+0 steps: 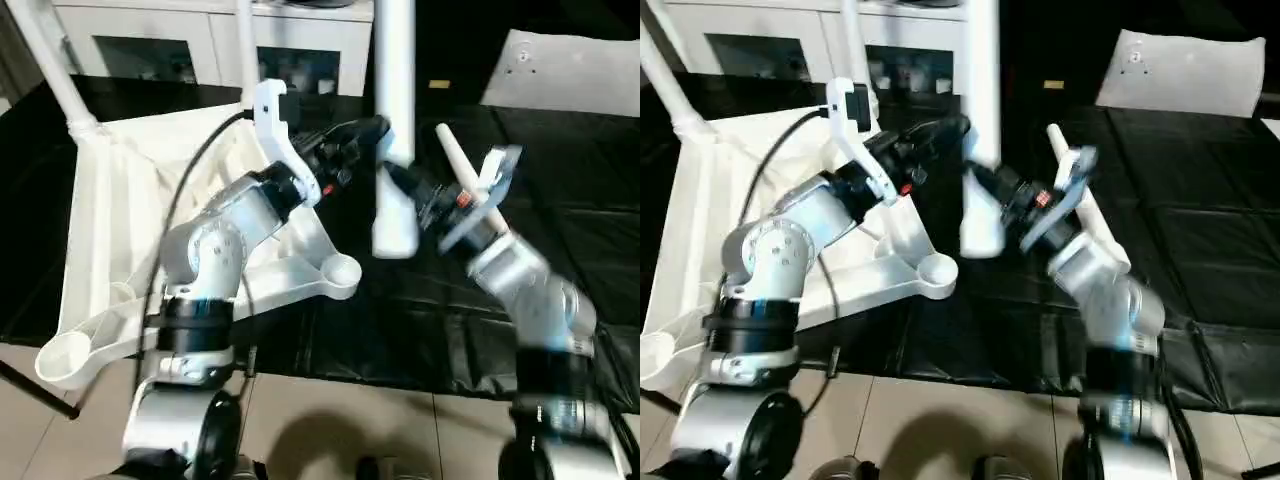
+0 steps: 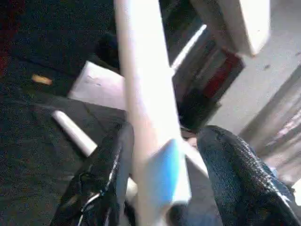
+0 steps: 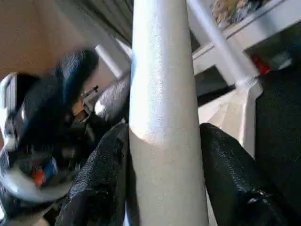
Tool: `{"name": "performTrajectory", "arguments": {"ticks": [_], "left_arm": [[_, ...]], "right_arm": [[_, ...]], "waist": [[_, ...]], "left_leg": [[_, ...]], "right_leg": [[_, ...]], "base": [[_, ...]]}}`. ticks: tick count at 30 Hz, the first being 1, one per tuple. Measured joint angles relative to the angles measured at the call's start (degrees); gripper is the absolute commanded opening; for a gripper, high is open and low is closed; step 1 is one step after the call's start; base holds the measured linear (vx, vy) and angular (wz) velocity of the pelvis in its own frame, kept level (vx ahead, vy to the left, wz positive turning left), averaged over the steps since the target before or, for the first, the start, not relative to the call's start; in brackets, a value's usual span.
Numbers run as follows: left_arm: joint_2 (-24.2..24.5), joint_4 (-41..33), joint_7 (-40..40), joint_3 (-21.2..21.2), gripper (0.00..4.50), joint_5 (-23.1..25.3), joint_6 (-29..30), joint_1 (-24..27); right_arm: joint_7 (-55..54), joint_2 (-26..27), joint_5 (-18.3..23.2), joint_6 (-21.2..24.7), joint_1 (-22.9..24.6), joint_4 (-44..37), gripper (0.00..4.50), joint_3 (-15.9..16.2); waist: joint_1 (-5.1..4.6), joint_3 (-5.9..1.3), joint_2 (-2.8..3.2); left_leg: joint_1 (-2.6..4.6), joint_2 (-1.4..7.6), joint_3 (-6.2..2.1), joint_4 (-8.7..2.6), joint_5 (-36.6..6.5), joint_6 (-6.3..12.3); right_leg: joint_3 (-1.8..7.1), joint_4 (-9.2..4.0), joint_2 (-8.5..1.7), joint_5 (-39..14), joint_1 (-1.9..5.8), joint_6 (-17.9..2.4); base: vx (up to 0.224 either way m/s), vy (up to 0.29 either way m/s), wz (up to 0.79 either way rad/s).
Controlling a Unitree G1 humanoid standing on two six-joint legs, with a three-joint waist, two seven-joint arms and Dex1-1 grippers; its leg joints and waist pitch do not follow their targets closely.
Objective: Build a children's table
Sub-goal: Pick table leg
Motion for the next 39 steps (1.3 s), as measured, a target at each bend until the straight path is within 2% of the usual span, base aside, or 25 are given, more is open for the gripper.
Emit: {"name": "performTrajectory", "arguments": {"ticks": [8, 9, 10, 15, 21, 25, 30, 39], "left_arm": [[-0.27, 0.27, -0.92, 1.81, 2.77, -4.48, 3.59, 0.0], [-0.11, -0.04, -1.18, 1.82, 2.58, -4.69, 3.84, 0.14], [-0.08, -0.36, -1.38, 1.79, 2.58, -4.83, 3.93, 0.3], [0.31, -0.9, -1.85, 1.57, 2.23, -4.63, 3.42, 0.73], [1.08, -2.84, -2.16, 0.63, 1.89, -3.73, 2.37, 2.43], [1.02, -3.68, -1.12, -1.45, 1.87, -1.13, 0.49, 2.59], [0.15, -4.79, 0.97, -1.94, 1.85, 0.23, -0.35, 2.65], [1.39, -6.22, -0.06, -4.09, 1.85, 1.93, -2.57, 3.59]], "right_arm": [[-0.01, -0.85, 0.13, 1.39, 1.54, -5.39, 1.84, 2.16], [-0.03, -1.12, -0.22, 1.07, 1.79, -6.03, 1.84, 2.88], [0.0, -1.49, -0.76, 0.67, 2.17, -6.97, 1.84, 3.62], [0.28, -2.21, -4.97, -2.8, 3.0, -10.07, 1.84, 8.42], [-1.48, -2.46, -9.72, -7.44, 4.25, -11.68, 1.84, 12.0], [-3.63, -2.06, -12.33, -10.95, 5.28, -12.04, 1.84, 13.58], [-5.83, -0.94, -15.18, -14.35, 5.66, -12.02, 1.84, 14.66], [-6.99, -1.02, -18.03, -17.98, 6.02, -11.86, 1.84, 16.65]], "waist": [[0.49, 0.0, 0.01], [0.56, -0.01, 0.02], [0.63, -0.03, 0.05], [0.71, -0.04, 0.07], [0.74, -0.05, 0.09], [0.72, -0.07, 0.12], [0.58, -0.08, 0.14], [0.4, -0.1, 0.16]], "left_leg": [[-0.09, 0.0, -0.03, 0.0, 0.0, 0.0], [-0.11, 0.0, -0.04, 0.0, 0.01, 0.01], [-0.13, 0.0, -0.05, -0.01, 0.01, 0.01], [-0.14, 0.0, -0.05, -0.04, 0.0, 0.02], [-0.14, 0.0, -0.06, -0.03, 0.0, 0.01], [-0.13, -0.02, -0.06, -0.02, 0.0, 0.01], [-0.13, -0.02, -0.07, -0.02, 0.0, 0.01], [-0.13, -0.02, -0.07, -0.02, 0.0, 0.01]], "right_leg": [[-0.04, -0.11, -0.02, 0.04, 0.0, 0.19], [-0.03, -0.14, -0.02, 0.04, 0.0, 0.21], [-0.03, -0.17, -0.02, 0.03, 0.0, 0.23], [-0.03, -0.19, -0.02, -0.02, -0.01, 0.32], [-0.02, -0.19, -0.02, -0.01, 0.0, 0.33], [-0.02, -0.19, -0.04, 0.0, 0.03, 0.35], [-0.01, -0.19, -0.04, 0.01, 0.04, 0.36], [-0.01, -0.19, -0.03, 0.01, 0.04, 0.36]], "base": [[0.0, 0.0, 0.0], [0.0, 0.0, 0.0], [0.0, 0.0, 0.0], [0.0, 0.0, 0.0], [0.0, 0.0, 0.0], [0.0, 0.0, 0.0], [0.0, 0.0, 0.0], [0.0, 0.0, 0.0]]}}
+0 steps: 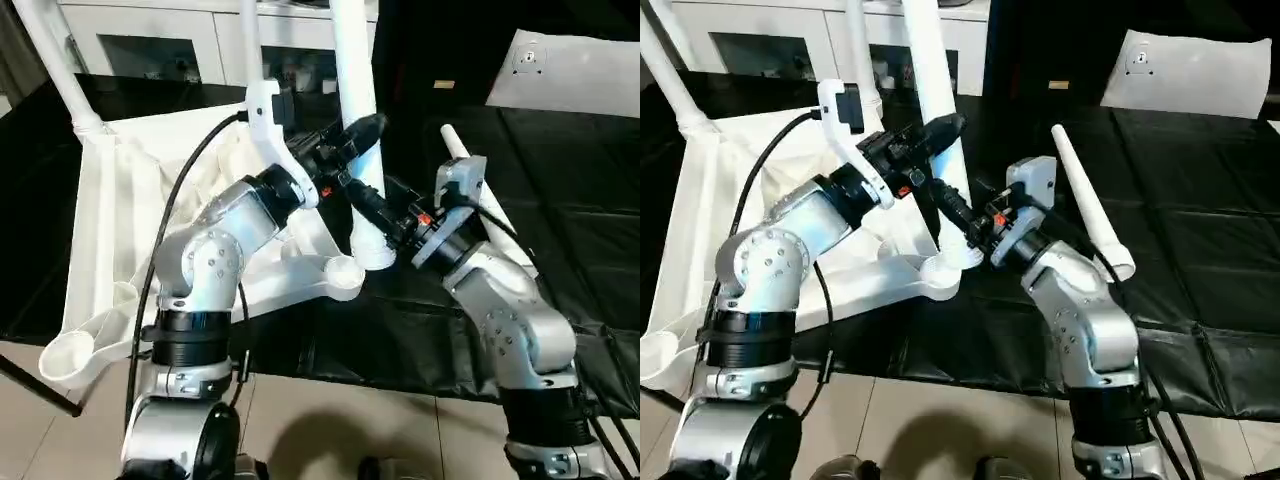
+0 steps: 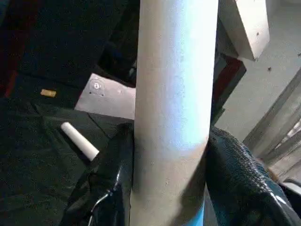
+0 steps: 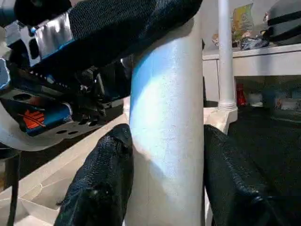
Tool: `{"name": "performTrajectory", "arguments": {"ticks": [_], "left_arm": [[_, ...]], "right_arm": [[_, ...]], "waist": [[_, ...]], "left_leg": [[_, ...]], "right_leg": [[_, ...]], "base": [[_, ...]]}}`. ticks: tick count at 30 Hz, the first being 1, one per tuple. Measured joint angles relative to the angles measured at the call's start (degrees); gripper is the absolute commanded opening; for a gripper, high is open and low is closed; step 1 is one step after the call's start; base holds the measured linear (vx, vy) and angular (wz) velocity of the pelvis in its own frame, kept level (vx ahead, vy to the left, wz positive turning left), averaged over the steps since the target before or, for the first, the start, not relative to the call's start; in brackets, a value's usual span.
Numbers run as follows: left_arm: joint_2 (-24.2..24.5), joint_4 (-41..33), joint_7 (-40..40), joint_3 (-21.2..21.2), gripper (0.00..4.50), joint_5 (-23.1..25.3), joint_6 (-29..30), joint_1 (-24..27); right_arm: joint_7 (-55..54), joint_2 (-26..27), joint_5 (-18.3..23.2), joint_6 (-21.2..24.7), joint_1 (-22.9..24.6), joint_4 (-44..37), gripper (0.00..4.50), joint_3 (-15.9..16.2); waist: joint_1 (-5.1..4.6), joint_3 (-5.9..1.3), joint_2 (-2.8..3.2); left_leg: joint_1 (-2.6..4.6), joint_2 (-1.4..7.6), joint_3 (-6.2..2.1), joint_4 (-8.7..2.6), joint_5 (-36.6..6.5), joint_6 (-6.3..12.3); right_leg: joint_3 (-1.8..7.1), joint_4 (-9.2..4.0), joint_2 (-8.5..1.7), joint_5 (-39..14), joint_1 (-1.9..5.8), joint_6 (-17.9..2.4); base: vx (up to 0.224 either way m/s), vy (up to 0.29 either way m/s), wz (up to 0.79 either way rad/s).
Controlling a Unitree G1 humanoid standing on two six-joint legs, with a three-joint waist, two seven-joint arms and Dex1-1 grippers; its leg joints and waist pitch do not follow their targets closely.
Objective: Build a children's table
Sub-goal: Pick table leg
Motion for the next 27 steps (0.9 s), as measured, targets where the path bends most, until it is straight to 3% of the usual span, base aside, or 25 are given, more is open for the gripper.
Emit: {"name": "performTrajectory", "arguments": {"ticks": [18, 25, 27], "left_arm": [[3.86, -1.07, -3.75, -5.37, 1.85, 5.34, -5.79, 1.22], [2.07, 0.18, -2.31, -2.24, 1.85, 2.53, -4.3, 1.09], [2.09, 1.02, -1.79, -1.67, 1.85, 1.97, -3.71, 0.99]], "right_arm": [[-1.09, -0.08, -1.13, -0.95, 0.02, 0.59, 1.84, 1.7], [-1.3, -0.14, -1.02, -1.16, 0.0, 0.61, 1.84, 1.73], [-1.24, -0.19, -0.31, -0.01, 0.0, 0.61, 2.4, 1.46]], "waist": [[-0.67, -0.01, 0.01], [-0.87, -0.01, 0.01], [-0.86, -0.01, 0.01]], "left_leg": [[0.01, 0.0, 0.0, 0.0, 0.0, 0.0], [0.02, -0.01, 0.01, 0.03, 0.0, 0.0], [0.02, -0.01, 0.0, 0.04, 0.0, 0.0]], "right_leg": [[0.01, 0.02, 0.0, 0.01, 0.01, 0.0], [0.02, 0.04, 0.0, 0.03, 0.02, -0.03], [0.02, 0.05, 0.0, 0.03, 0.03, -0.03]], "base": [[0.0, 0.0, 0.0], [0.0, 0.0, 0.0], [0.0, 0.0, 0.0]]}}
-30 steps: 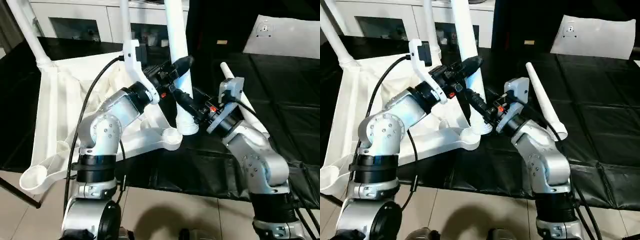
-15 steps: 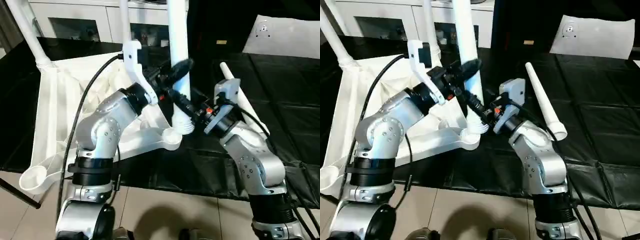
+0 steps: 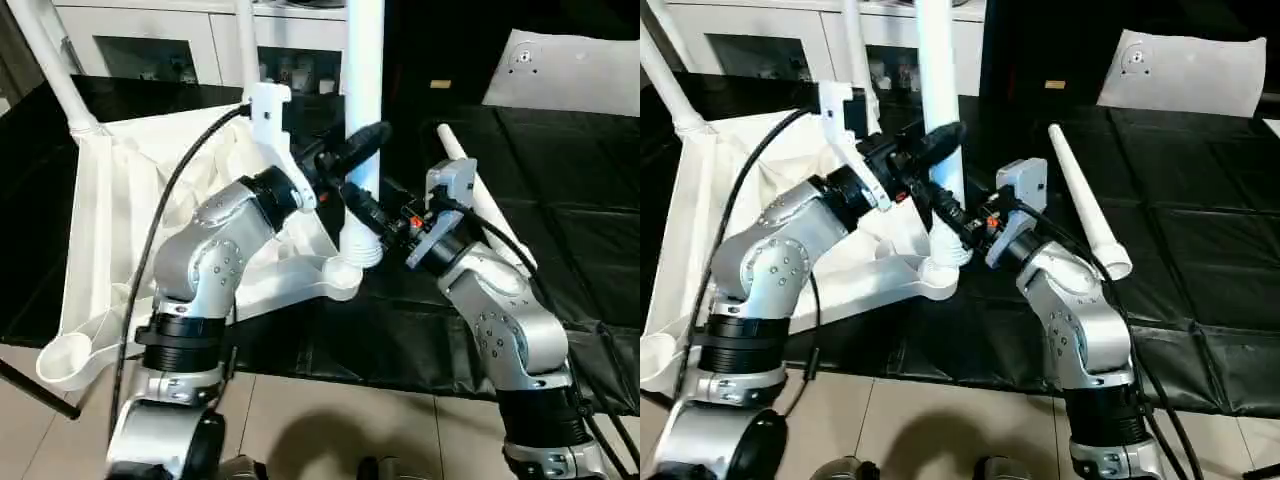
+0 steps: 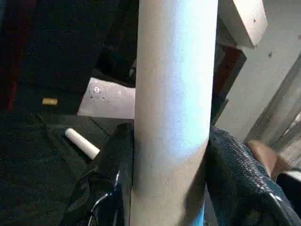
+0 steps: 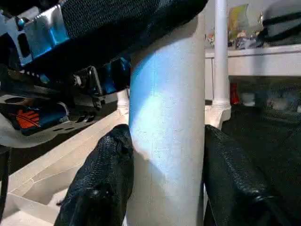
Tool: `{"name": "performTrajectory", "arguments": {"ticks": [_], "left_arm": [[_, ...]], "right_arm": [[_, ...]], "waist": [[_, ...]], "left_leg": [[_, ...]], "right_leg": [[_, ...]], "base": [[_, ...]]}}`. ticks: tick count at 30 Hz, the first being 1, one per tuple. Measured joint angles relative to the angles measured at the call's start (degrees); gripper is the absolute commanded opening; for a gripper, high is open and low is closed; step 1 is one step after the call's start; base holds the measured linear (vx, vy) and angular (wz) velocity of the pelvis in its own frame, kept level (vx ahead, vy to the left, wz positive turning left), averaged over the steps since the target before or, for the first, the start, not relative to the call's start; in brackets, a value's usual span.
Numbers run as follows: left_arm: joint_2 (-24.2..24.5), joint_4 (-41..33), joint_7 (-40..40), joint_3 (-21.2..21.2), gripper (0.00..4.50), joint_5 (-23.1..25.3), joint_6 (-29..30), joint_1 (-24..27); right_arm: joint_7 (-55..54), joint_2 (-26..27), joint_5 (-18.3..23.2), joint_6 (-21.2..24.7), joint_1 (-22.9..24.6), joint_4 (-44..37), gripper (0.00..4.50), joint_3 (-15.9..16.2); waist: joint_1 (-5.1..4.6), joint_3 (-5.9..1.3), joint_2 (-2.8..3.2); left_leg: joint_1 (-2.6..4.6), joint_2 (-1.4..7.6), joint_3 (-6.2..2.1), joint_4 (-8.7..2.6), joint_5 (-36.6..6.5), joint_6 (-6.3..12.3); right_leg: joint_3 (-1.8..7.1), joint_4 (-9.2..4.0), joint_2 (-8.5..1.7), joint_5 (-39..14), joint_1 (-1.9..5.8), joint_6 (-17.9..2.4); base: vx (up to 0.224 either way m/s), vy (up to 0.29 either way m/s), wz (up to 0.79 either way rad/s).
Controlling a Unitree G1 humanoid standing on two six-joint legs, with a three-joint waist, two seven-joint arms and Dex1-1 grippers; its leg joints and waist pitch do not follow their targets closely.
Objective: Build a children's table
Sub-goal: Pick table leg
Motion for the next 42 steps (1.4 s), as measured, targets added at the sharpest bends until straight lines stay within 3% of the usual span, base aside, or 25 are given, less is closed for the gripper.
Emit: {"name": "performTrajectory", "arguments": {"ticks": [5, 8, 14, 18, 21, 28, 40, 41, 42], "left_arm": [[0.89, 1.94, 1.41, 1.34, 1.85, -0.06, 0.1, -1.44], [1.73, 2.57, 1.53, 2.8, 1.85, -0.16, 0.2, -2.55], [4.58, 5.43, -0.53, 4.17, 1.85, -2.67, 3.05, -3.41], [6.6, 6.51, -5.84, 4.33, 1.85, -6.19, 7.64, -4.48], [7.93, 7.53, -10.09, 4.55, 1.85, -8.29, 9.64, -5.44], [9.93, 8.8, -19.73, 3.9, 1.85, -12.85, 13.23, -8.45], [11.85, 8.8, -33.61, -1.37, 1.85, -14.92, 15.53, -8.96], [11.84, 8.82, -33.98, -1.56, 1.85, -14.9, 15.52, -9.15], [11.81, 9.02, -34.46, -1.74, 1.85, -14.87, 15.51, -9.61]], "right_arm": [[1.33, -1.15, 0.8, 1.76, -0.02, -0.03, 2.87, -0.1], [2.7, -2.08, 3.53, 4.12, -0.07, -0.51, 3.11, -0.69], [2.98, -3.56, 9.54, 9.14, -3.17, -0.83, 3.56, -6.2], [3.19, -7.41, 15.73, 16.89, -5.92, -0.94, 3.94, -9.45], [6.14, -10.63, 18.37, 21.78, -6.85, -0.93, 4.05, -10.08], [14.57, -15.71, 23.0, 27.94, -6.84, -1.83, 4.05, -7.87], [24.84, -18.79, 27.31, 31.96, -6.85, -2.56, 4.05, -4.35], [25.4, -18.9, 27.42, 32.17, -6.85, -2.74, 3.76, -3.89], [26.28, -19.17, 27.52, 32.4, -6.85, -2.98, 3.76, -3.3]], "waist": [[0.01, 0.0, 0.0], [-0.03, 0.0, 0.0], [0.14, -0.01, -0.02], [0.43, -0.02, -0.05], [0.85, -0.03, -0.06], [1.41, -0.02, -0.13], [1.51, -0.05, -0.33], [1.51, -0.04, -0.35], [1.54, -0.05, -0.35]], "left_leg": [[0.0, 0.0, -0.01, 0.03, 0.0, 0.0], [0.02, 0.0, 0.0, 0.04, 0.0, 0.0], [0.02, 0.0, 0.0, 0.13, 0.0, 0.0], [0.02, -0.02, 0.01, 0.17, 0.02, 0.03], [0.06, -0.02, 0.05, 0.18, 0.02, 0.03], [0.1, -0.02, 0.06, 0.23, 0.02, 0.04], [0.25, -0.02, 0.05, 0.38, 0.03, 0.05], [0.25, -0.02, 0.03, 0.4, 0.03, 0.05], [0.23, -0.02, 0.02, 0.43, 0.03, 0.05]], "right_leg": [[0.0, 0.01, 0.0, 0.04, 0.01, 0.01], [0.0, 0.01, 0.0, 0.04, 0.03, 0.01], [0.01, 0.07, -0.01, 0.05, 0.04, 0.01], [0.02, 0.1, -0.02, 0.05, 0.06, 0.0], [0.0, 0.1, -0.02, 0.05, 0.12, 0.0], [0.0, 0.14, -0.04, 0.05, 0.17, 0.01], [-0.06, 0.13, -0.08, 0.02, 0.49, 0.05], [-0.08, 0.13, -0.08, 0.02, 0.51, 0.05], [-0.1, 0.13, -0.08, 0.02, 0.53, 0.05]], "base": [[0.0, 0.0, 0.0], [0.0, 0.0, 0.0], [0.0, 0.0, 0.0], [0.0, 0.0, 0.0], [0.0, 0.0, 0.0], [0.0, 0.0, 0.0], [0.0, 0.0, 0.0], [0.0, 0.0, 0.0], [0.0, 0.0, 0.0]]}}
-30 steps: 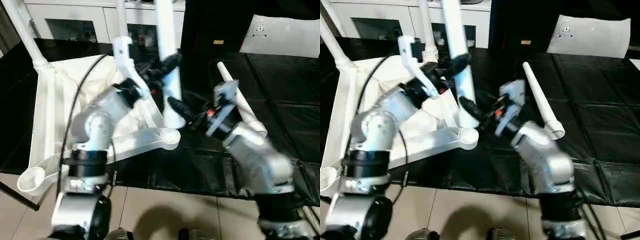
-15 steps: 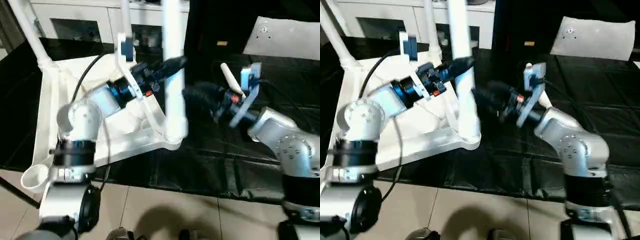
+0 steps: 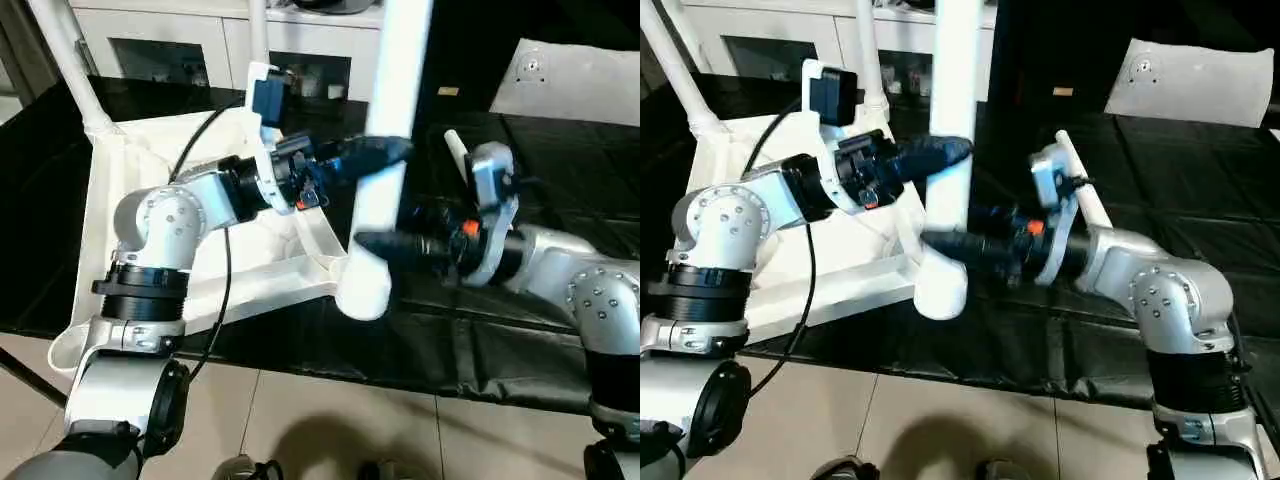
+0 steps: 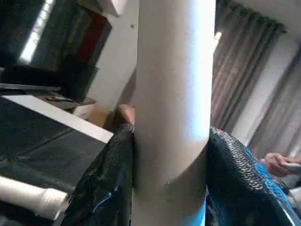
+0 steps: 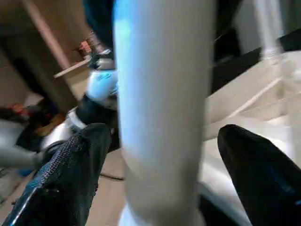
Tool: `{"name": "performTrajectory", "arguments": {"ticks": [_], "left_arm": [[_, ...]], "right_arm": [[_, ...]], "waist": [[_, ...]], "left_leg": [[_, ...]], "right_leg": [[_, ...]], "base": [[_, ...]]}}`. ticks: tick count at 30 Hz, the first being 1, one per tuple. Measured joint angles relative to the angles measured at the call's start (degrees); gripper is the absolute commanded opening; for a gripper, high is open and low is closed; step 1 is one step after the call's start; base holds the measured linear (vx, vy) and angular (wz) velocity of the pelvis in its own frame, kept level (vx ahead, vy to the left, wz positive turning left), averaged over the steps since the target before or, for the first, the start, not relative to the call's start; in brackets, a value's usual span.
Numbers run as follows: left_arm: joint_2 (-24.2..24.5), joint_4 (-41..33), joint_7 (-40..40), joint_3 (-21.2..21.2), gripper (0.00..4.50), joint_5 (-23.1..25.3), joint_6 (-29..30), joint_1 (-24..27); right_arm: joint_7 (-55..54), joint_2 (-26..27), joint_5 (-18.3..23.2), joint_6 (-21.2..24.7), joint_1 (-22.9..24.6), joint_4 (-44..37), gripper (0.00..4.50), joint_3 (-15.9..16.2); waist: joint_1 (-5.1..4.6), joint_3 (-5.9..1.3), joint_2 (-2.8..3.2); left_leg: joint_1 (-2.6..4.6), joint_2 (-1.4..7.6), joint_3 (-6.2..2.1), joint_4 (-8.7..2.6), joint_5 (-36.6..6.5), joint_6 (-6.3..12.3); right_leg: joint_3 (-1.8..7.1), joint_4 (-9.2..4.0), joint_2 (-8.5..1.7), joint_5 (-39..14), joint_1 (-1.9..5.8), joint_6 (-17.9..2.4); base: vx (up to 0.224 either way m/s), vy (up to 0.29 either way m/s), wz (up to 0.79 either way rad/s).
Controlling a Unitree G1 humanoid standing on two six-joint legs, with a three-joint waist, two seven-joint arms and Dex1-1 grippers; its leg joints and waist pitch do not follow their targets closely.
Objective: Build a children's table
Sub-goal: Pick table leg
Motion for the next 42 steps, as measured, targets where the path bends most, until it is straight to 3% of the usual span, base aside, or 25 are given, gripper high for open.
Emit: {"name": "performTrajectory", "arguments": {"ticks": [13, 14, 17, 18, 33, 36, 42], "left_arm": [[0.06, 1.29, -2.26, -0.67, 1.85, 0.23, -0.69, -1.26], [0.11, 1.29, -2.36, -0.76, 1.85, 0.25, -0.7, -1.26], [0.2, 1.3, -2.53, -0.98, 1.85, 0.26, -0.7, -1.26], [0.22, 1.32, -2.53, -0.98, 1.85, 0.26, -0.7, -1.26], [0.32, 1.88, -1.79, -0.91, 1.85, 1.57, -1.99, -1.27], [0.26, 1.88, -0.36, -0.83, 2.55, 1.83, -2.05, -1.27], [-0.25, 1.72, 3.72, -1.14, 2.55, 5.98, -6.51, -0.59]], "right_arm": [[1.31, -0.47, -0.16, 0.51, 0.0, 0.04, 2.68, 1.04], [1.31, -0.47, -0.2, 0.51, 0.0, 0.05, 2.44, 1.12], [1.3, -0.47, -0.36, 0.49, 0.0, 0.18, 2.38, 1.31], [1.3, -0.47, -0.39, 0.48, 0.0, 0.18, 2.13, 1.33], [0.02, 0.8, -2.61, -2.18, 0.01, 0.58, 1.93, 2.04], [-0.8, 1.28, -3.67, -3.13, 0.01, 0.79, 1.93, 2.24], [-6.82, 5.09, -8.85, -8.4, -0.01, 2.62, 1.93, 3.53]], "waist": [[0.07, -0.02, -0.06], [0.07, -0.02, -0.06], [0.08, -0.02, -0.06], [0.08, -0.02, -0.06], [0.02, -0.02, -0.08], [0.05, -0.02, -0.08], [-0.16, -0.02, -0.08]], "left_leg": [[-0.02, -0.01, -0.03, 0.11, 0.0, 0.0], [-0.02, -0.01, -0.03, 0.11, 0.0, 0.0], [-0.03, -0.01, -0.03, 0.11, 0.0, 0.0], [-0.03, -0.01, -0.03, 0.11, 0.0, 0.0], [-0.03, 0.0, -0.04, 0.11, 0.0, 0.0], [-0.03, 0.0, -0.04, 0.11, 0.0, 0.0], [-0.03, 0.0, -0.07, 0.11, 0.0, 0.0]], "right_leg": [[-0.02, -0.01, -0.03, -0.01, 0.06, 0.02], [-0.02, -0.01, -0.03, -0.01, 0.07, 0.02], [-0.03, -0.01, -0.03, -0.01, 0.06, 0.02], [-0.03, -0.01, -0.03, -0.01, 0.07, 0.02], [-0.03, -0.01, -0.03, -0.01, 0.06, 0.02], [-0.03, -0.01, -0.03, -0.01, 0.07, 0.02], [-0.04, 0.0, -0.03, -0.01, 0.05, 0.02]], "base": [[0.0, 0.0, 0.0], [0.0, 0.0, 0.0], [0.0, 0.0, 0.0], [0.0, 0.0, 0.0], [0.0, 0.0, 0.0], [0.0, 0.0, 0.0], [0.0, 0.0, 0.0]]}}
